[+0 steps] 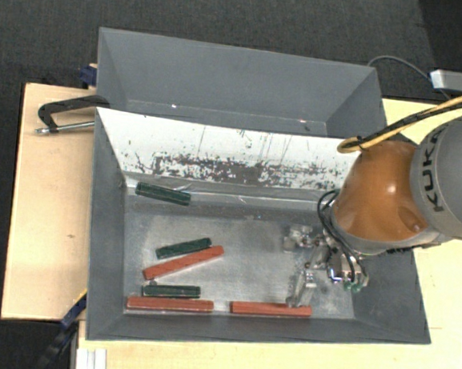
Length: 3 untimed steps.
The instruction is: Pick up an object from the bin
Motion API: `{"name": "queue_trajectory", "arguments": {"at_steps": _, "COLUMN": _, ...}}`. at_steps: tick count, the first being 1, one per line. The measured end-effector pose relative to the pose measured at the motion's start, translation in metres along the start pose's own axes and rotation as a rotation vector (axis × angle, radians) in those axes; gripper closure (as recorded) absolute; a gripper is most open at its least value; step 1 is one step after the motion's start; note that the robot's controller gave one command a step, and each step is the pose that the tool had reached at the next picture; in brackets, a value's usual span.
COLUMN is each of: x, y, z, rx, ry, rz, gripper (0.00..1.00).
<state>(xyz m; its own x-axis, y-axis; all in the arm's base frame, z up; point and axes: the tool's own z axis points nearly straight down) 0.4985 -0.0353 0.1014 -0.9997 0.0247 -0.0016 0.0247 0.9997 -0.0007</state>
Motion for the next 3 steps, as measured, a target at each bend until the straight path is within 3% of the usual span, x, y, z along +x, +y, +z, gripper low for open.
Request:
{"name": "queue_trajectory", "arguments": {"at_steps": 1, "x": -0.015, "y": 0.026, "z": -0.004, "rx": -0.003, "ry": -0.006, "rz": -0.012, "gripper": 0.0}}
{"name": "queue_trajectory", "arguments": {"at_steps": 2, "x": -0.004, "y": 0.041, "z": 0.007, "rx": -0.002, "ry": 0.0, "rz": 0.046, "gripper": 0.0}}
{"name": "queue_trajectory", "arguments": {"at_steps": 3, "x": 0.002, "y": 0.035, "z": 0.025, "rx": -0.002, "ry": 0.001, "rz": -0.047, "gripper": 0.0}}
